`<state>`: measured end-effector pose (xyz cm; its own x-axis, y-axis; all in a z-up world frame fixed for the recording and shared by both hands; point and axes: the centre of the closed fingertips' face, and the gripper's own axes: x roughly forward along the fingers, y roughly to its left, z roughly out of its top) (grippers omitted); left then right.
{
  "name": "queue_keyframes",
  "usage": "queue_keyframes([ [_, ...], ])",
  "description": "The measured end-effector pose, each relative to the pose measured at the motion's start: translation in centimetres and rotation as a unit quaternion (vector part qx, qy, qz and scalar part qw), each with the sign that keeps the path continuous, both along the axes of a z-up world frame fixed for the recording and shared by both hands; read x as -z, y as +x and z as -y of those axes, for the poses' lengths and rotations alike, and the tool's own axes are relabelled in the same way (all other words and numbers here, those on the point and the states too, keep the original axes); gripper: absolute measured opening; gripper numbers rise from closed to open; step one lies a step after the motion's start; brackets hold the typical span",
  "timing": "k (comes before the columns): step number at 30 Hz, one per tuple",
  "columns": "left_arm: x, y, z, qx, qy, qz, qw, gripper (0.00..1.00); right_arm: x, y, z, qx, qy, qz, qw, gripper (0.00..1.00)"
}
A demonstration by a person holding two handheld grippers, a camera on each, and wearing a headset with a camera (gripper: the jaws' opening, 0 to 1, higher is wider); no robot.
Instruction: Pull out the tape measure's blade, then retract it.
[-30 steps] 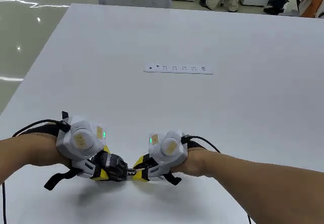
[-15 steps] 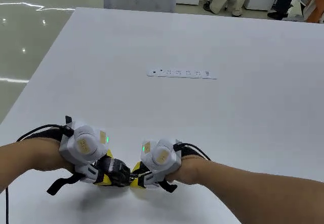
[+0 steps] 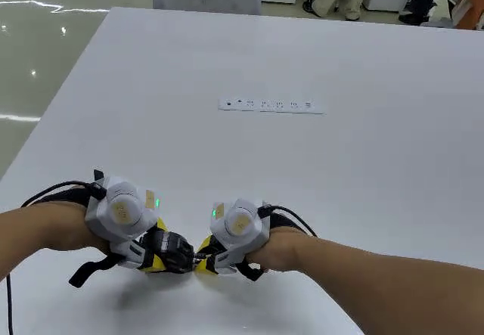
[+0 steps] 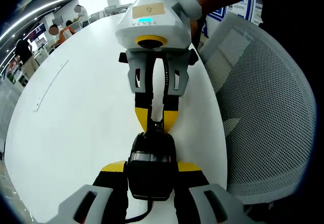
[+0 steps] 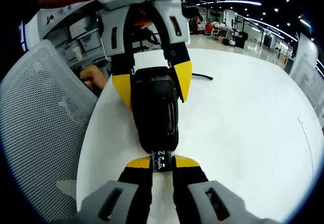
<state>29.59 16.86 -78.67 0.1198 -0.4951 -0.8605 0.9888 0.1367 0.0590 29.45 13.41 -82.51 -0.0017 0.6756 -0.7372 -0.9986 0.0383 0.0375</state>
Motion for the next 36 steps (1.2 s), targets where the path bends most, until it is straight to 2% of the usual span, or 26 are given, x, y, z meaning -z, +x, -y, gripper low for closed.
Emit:
queue_keyframes([
  [17,0.0,0.1,0.2,-0.006,-0.007,-0.002,1.0,0.31,-0.1,0.0,1.5,-0.002,-0.005,0.004,1.0,0.13],
  [21,-0.1,0.0,0.2,-0.006,-0.009,-0.002,0.9999,0.31,-0.1,0.2,1.5,0.002,-0.002,-0.002,1.0,0.13],
  [23,-0.1,0.1,0.2,-0.003,-0.007,-0.003,1.0,0.31,-0.1,0.1,1.8,-0.005,-0.006,0.003,1.0,0.13],
  [27,0.0,-0.1,0.3,0.003,0.002,0.009,1.0,0.31,0.0,0.2,2.4,-0.003,-0.005,0.002,1.0,0.13],
  [29,0.0,0.0,0.2,0.003,0.002,0.01,0.9999,0.31,0.0,0.2,2.3,0.001,0.0,0.0,1.0,0.13],
  [36,0.0,0.1,0.3,-0.012,-0.017,0.005,0.9998,0.31,0.0,0.2,2.9,0.01,0.004,-0.003,0.9999,0.13],
])
